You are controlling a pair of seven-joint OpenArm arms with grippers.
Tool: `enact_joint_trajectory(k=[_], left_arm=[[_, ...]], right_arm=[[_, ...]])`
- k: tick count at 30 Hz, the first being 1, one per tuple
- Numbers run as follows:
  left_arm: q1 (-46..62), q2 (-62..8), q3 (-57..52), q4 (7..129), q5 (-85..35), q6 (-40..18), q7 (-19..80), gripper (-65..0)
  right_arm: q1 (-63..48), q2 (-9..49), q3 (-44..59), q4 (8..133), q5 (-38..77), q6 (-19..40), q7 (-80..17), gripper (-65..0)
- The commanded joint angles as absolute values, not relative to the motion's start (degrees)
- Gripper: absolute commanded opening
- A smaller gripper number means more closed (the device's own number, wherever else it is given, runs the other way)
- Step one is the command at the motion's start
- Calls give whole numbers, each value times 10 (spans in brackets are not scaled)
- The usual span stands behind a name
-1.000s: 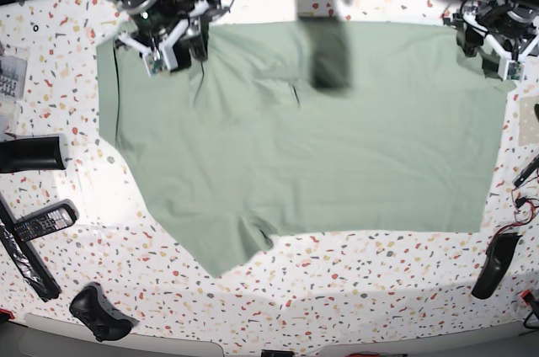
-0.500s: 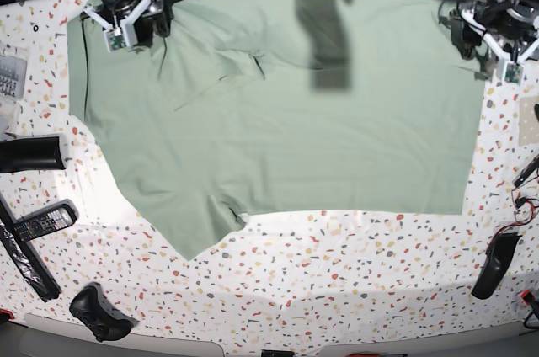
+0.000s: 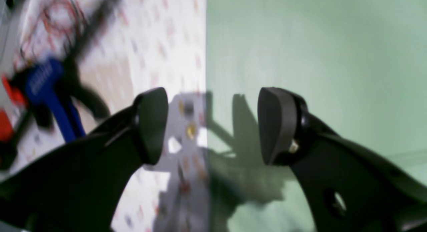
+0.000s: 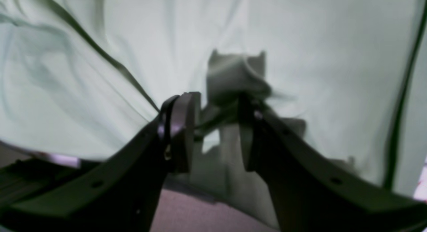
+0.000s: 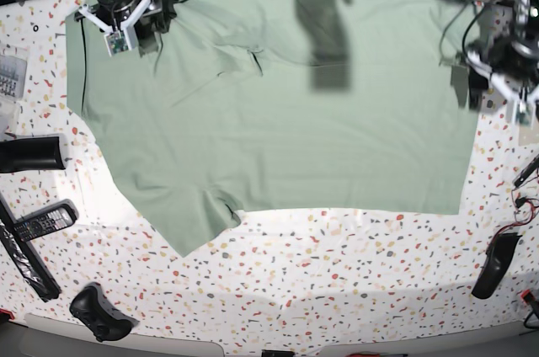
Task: Fold the T-shirt properly
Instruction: 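Release the shoulders and move the left gripper to the hem corner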
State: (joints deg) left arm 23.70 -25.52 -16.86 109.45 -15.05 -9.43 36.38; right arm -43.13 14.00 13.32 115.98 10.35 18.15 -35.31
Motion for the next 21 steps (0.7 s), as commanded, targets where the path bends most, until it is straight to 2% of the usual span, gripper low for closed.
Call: enact_joint_trajectory(k=[1, 9, 11, 15, 21], left_arm=[[215, -264, -173, 1104, -150, -90, 359, -263], [50, -269, -173, 1075, -168, -113, 388, -263], [10, -269, -173, 1037, -206, -135, 421, -263], [-65, -268, -173, 918, -264, -182, 438, -263], [-206, -268, -172, 675, -277, -255, 447, -263]], right_arm=[[-435, 143, 142, 1183, 105, 183, -345, -435], [-435, 143, 186, 1254, 105, 183, -358, -434], [-435, 143, 197, 1256, 105, 183, -359, -394], [-435, 143, 214, 1256, 105, 183, -359, -278], [-435, 143, 221, 1256, 107, 183, -359, -276]])
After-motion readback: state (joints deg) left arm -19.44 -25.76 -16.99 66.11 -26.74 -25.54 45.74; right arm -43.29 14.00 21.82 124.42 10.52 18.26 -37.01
